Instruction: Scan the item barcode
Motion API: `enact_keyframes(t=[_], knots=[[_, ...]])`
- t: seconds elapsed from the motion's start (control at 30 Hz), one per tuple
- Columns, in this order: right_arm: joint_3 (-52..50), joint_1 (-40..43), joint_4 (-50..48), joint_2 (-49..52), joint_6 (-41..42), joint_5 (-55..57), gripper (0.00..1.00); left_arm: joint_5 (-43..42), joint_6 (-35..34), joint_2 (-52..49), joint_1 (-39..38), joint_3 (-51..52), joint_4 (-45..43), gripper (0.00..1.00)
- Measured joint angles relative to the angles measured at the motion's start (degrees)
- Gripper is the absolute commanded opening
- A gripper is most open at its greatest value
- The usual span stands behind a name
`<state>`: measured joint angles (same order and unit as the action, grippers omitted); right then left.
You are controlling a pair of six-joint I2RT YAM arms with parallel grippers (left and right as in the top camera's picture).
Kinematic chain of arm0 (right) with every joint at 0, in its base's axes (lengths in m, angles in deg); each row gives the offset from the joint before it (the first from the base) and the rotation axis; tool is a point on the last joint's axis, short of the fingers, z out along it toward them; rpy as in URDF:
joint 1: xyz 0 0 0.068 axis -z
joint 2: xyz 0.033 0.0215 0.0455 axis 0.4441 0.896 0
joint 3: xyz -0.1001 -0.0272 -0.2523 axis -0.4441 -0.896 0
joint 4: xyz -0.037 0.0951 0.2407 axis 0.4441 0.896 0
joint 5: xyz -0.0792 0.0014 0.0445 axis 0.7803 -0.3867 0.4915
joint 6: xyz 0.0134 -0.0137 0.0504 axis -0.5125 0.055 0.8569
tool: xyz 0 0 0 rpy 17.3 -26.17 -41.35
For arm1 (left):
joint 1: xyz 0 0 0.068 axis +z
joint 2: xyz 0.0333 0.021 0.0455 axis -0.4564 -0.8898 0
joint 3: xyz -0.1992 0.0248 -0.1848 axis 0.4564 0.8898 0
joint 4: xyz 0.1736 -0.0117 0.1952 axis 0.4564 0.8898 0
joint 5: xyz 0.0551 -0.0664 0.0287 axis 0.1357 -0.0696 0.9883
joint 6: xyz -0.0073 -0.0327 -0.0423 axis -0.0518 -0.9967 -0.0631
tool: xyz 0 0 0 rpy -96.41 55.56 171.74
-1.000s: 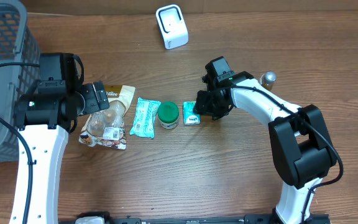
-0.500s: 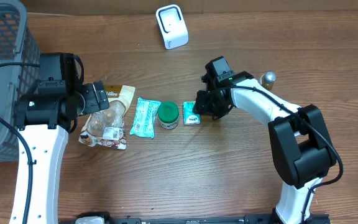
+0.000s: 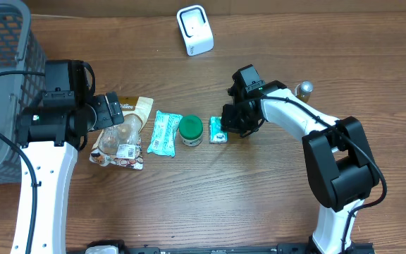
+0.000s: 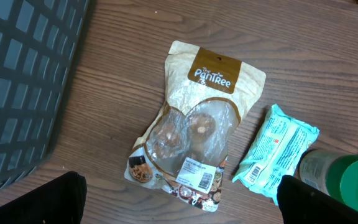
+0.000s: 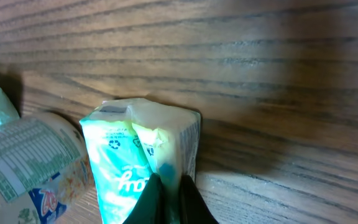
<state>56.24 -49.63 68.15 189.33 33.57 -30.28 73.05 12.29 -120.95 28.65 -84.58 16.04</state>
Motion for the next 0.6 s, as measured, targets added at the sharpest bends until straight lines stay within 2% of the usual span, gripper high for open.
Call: enact_keyframes(t=[0.23, 0.47, 0.6], knots=[[-0.04, 2.40, 3.19, -3.28, -3.93, -6.67, 0.04, 0.02, 0.00, 0.00, 0.00, 0.00, -0.02, 0.99], [-0.02, 11.28, 8.11, -12.92, -13.22, -26.05, 0.04, 0.00, 0.00, 0.00, 0.00, 0.00, -0.02, 1.00], [-0.02, 15.21, 15.28, -16.61, -23.67, -40.85, 0.04, 0.00, 0.00, 0.00, 0.00, 0.00, 0.00, 1.00]])
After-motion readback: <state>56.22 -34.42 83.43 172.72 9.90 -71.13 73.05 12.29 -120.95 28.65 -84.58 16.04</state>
